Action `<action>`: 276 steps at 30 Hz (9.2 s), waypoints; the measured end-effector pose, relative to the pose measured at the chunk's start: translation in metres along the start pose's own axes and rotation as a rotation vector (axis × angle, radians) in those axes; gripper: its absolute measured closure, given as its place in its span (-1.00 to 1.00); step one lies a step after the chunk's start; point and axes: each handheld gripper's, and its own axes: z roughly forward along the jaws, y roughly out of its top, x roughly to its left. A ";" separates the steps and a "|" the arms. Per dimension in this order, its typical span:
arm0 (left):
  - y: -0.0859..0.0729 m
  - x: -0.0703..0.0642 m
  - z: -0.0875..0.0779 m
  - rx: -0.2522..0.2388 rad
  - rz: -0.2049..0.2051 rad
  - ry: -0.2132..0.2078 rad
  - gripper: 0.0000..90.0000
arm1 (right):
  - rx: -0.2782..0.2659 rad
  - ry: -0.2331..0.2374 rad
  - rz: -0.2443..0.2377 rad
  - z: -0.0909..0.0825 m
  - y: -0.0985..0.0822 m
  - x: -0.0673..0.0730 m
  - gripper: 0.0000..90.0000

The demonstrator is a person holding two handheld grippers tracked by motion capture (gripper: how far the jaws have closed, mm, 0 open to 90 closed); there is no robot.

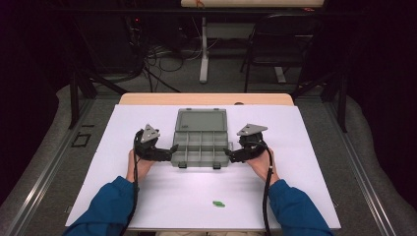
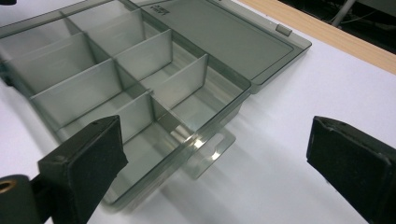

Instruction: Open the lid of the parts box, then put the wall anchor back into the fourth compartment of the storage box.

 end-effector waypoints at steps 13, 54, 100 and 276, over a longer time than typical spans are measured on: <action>-0.018 -0.017 -0.033 -0.018 0.012 -0.012 -0.99 | -0.015 0.024 -0.008 -0.027 -0.026 0.008 -0.96; -0.054 -0.058 -0.080 -0.032 0.016 0.012 -1.00 | -0.042 0.052 -0.101 -0.080 -0.057 0.053 -1.00; -0.057 -0.056 -0.078 -0.027 0.023 0.010 -1.00 | 0.106 0.195 -0.147 -0.065 -0.042 0.074 -1.00; -0.058 -0.055 -0.075 -0.028 0.059 0.025 -1.00 | 0.148 0.074 -0.212 -0.040 0.048 0.038 0.88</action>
